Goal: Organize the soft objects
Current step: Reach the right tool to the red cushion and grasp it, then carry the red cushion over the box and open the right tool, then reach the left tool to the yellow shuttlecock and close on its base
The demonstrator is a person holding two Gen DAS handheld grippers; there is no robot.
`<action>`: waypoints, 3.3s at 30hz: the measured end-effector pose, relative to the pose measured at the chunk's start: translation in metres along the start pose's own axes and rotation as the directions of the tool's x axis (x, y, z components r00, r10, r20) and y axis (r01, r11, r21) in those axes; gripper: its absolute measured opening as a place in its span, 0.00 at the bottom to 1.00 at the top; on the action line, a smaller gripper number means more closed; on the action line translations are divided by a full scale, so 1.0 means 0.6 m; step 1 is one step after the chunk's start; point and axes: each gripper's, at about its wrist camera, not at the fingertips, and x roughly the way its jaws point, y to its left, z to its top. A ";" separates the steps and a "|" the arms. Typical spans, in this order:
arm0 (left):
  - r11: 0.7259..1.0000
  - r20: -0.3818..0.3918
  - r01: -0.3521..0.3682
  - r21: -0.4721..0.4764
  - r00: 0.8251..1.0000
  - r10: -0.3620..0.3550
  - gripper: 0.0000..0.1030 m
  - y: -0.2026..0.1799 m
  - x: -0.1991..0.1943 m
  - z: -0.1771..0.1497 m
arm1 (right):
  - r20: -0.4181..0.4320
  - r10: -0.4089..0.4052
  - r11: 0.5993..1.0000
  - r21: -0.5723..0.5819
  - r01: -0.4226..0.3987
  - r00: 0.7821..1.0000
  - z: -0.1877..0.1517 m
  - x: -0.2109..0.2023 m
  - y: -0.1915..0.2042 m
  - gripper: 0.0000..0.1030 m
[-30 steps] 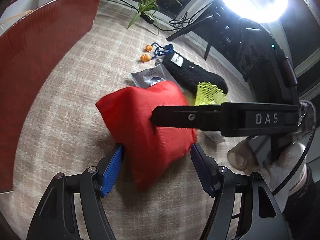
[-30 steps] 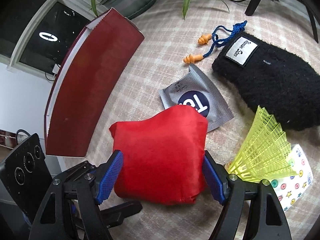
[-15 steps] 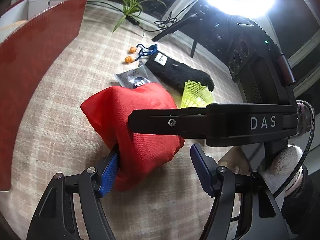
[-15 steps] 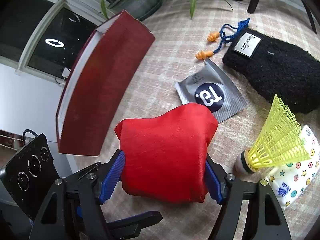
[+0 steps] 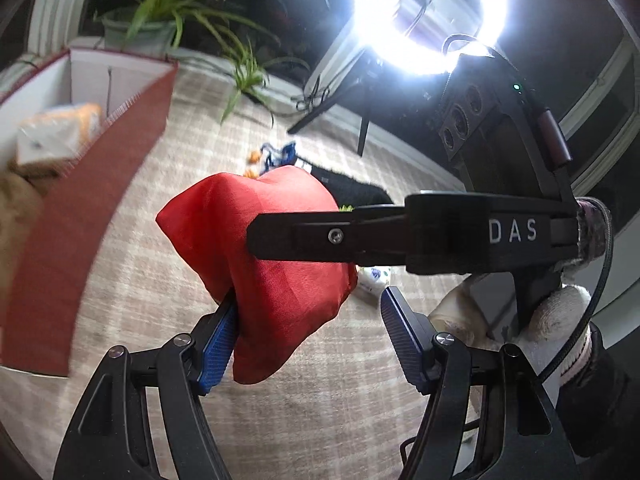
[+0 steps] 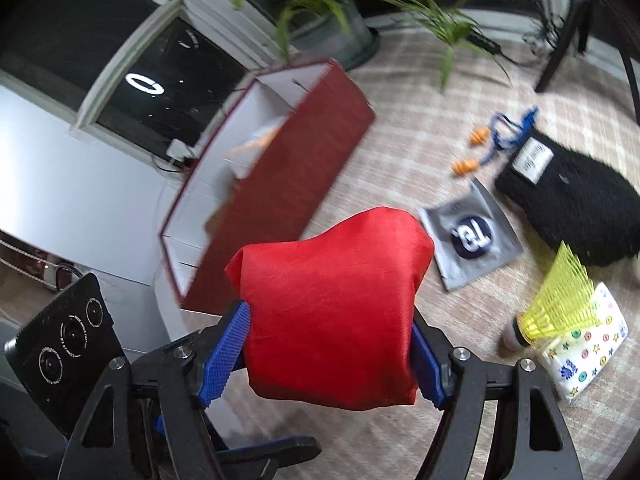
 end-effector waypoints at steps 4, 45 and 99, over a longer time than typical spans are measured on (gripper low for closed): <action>1.000 0.046 -0.013 0.011 0.999 0.013 0.66 0.000 -0.038 0.007 | 0.012 0.020 0.999 -0.045 -0.019 1.000 0.018 -0.006 0.040 0.69; 0.947 0.224 -0.254 -0.198 0.929 0.296 0.66 0.207 -0.202 0.024 | -0.083 0.106 0.954 -0.272 -0.125 0.991 0.115 0.172 0.277 0.69; 0.996 0.103 -0.054 0.078 0.994 0.046 0.66 0.009 -0.037 0.031 | 0.424 -0.343 0.937 0.218 0.273 0.838 -0.090 -0.234 -0.112 0.79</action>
